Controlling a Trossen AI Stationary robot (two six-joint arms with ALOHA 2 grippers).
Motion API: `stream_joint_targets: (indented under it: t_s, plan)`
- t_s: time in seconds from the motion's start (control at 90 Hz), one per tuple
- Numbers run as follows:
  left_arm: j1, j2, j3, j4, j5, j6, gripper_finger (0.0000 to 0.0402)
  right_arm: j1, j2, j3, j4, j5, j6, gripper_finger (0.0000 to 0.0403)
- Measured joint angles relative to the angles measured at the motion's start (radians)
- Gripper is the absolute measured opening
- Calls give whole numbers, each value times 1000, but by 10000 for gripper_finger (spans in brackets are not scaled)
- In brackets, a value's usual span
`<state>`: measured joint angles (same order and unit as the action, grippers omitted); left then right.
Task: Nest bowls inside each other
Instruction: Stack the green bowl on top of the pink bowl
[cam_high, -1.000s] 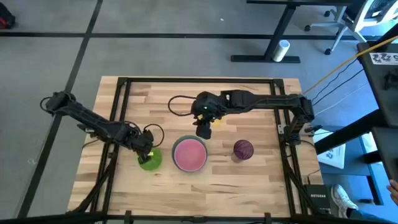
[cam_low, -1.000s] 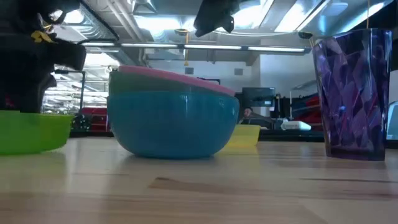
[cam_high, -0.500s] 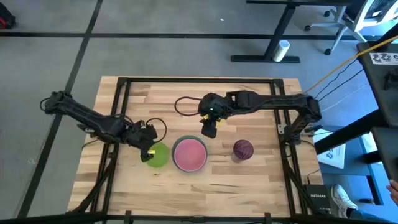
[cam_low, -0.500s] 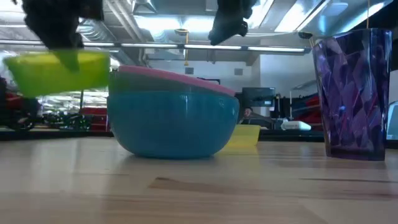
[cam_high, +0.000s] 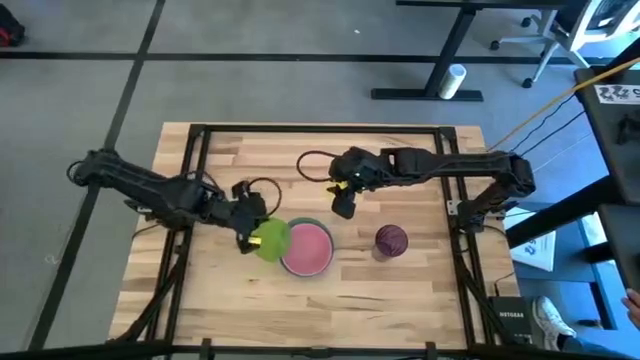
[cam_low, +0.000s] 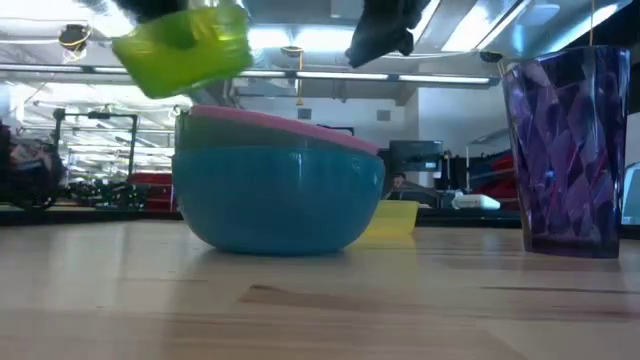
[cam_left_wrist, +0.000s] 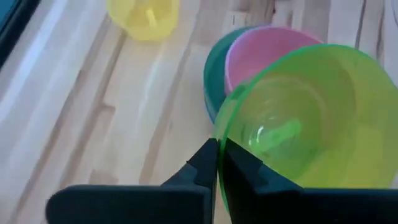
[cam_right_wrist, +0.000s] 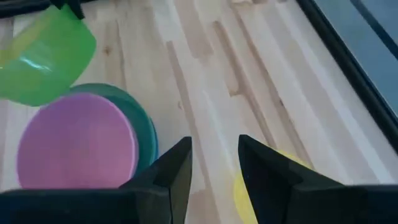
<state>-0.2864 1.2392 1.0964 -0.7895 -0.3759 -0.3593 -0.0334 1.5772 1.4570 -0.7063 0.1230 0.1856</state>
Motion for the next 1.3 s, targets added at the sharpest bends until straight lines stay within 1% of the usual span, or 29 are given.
stream_joint_targets:
  t_s: [0.167,0.289,0.378,0.489,0.611,0.8,0.989,1.067,1.3]
  plan:
    - [47,57,28,81,56,86,0,-18,0,0,0,9,-6,117]
    - [74,101,50,104,93,129,0,-38,-3,0,3,-7,-7,117]
    - [86,133,57,107,116,144,0,-41,-3,0,4,-9,-7,117]
    - [99,175,57,160,155,169,0,-41,-3,0,18,-10,-7,117]
    - [115,218,57,182,187,186,0,-40,-3,0,21,-10,-8,117]
    - [151,266,57,156,225,201,0,-40,-3,1,15,-10,-9,117]
    - [195,281,57,82,228,209,0,-40,-4,1,-3,-11,-8,117]
    - [206,281,57,80,235,212,0,-40,-4,1,-7,-11,-8,117]
    - [210,306,57,100,306,218,0,-40,-4,1,-8,-11,-8,117]
